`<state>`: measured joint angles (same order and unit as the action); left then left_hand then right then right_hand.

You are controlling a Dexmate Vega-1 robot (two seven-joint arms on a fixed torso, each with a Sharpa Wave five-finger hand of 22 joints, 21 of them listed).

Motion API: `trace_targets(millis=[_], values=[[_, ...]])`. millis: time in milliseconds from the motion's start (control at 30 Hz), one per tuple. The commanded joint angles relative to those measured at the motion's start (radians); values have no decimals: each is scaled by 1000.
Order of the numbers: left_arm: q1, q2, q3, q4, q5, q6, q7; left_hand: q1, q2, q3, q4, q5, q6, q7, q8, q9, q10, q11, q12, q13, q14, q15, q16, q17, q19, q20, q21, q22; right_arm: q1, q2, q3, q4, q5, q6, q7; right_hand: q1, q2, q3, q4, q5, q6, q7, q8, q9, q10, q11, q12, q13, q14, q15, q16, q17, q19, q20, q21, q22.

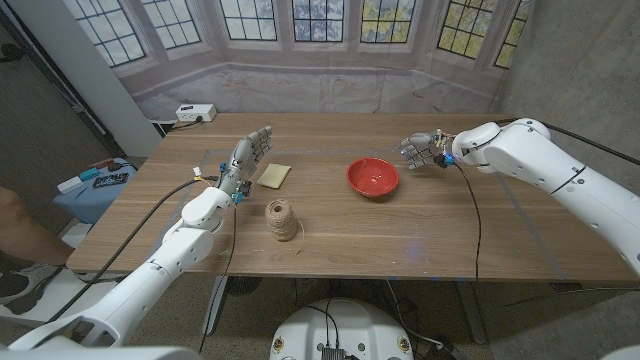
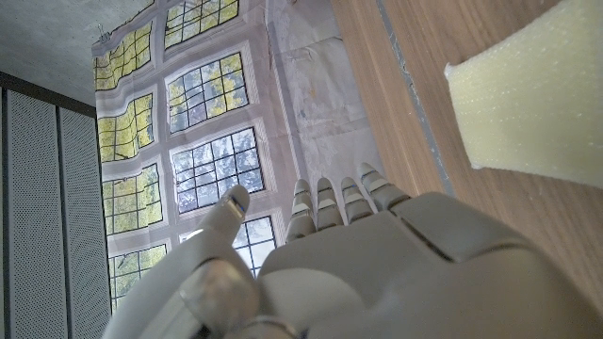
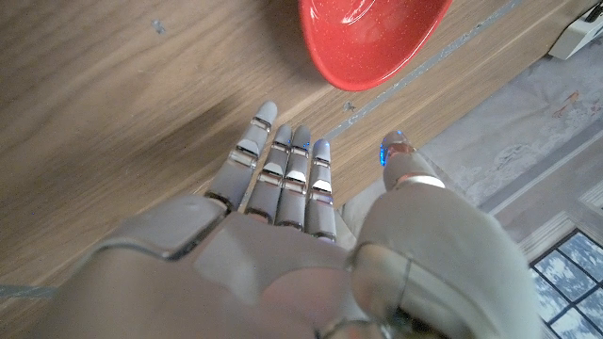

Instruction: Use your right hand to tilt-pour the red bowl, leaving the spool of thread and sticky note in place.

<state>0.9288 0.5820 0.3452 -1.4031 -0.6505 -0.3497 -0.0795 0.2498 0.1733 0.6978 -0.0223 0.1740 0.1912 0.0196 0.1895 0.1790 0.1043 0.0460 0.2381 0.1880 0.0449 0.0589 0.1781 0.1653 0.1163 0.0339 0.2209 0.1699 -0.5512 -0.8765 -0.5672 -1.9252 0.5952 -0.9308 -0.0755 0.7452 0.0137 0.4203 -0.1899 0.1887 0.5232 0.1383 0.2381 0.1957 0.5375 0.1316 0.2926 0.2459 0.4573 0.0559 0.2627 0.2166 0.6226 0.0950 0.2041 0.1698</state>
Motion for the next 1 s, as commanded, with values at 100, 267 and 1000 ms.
trace_targets(millis=[100,267,1000], values=[[5,-5,2,-4,1,-6,-1,11,1,2,-6,5,8,-1,5,4,11,-2,0,6,3,3,4,2,7,2,-3,4,102,32,-74,21,-20,-120,50,24,-11,-5,8,6,11,21,1,1,13,14,11,6,10,23,9,7,2,20,4,4],[6,-5,3,-5,0,-8,-5,13,2,1,-7,5,11,1,5,4,12,-1,0,6,4,4,4,3,7,3,-4,5,136,45,-106,28,-33,-151,64,30,-17,-8,10,7,15,26,0,1,25,17,14,5,15,26,11,8,7,23,5,4],[15,-17,3,2,-6,-26,-8,18,4,-5,-10,5,20,3,5,4,19,4,-2,7,7,11,4,4,8,7,-8,5,300,134,-296,113,-119,-262,141,93,-32,-21,16,19,67,45,6,2,106,19,41,11,94,16,51,27,32,38,9,7]])
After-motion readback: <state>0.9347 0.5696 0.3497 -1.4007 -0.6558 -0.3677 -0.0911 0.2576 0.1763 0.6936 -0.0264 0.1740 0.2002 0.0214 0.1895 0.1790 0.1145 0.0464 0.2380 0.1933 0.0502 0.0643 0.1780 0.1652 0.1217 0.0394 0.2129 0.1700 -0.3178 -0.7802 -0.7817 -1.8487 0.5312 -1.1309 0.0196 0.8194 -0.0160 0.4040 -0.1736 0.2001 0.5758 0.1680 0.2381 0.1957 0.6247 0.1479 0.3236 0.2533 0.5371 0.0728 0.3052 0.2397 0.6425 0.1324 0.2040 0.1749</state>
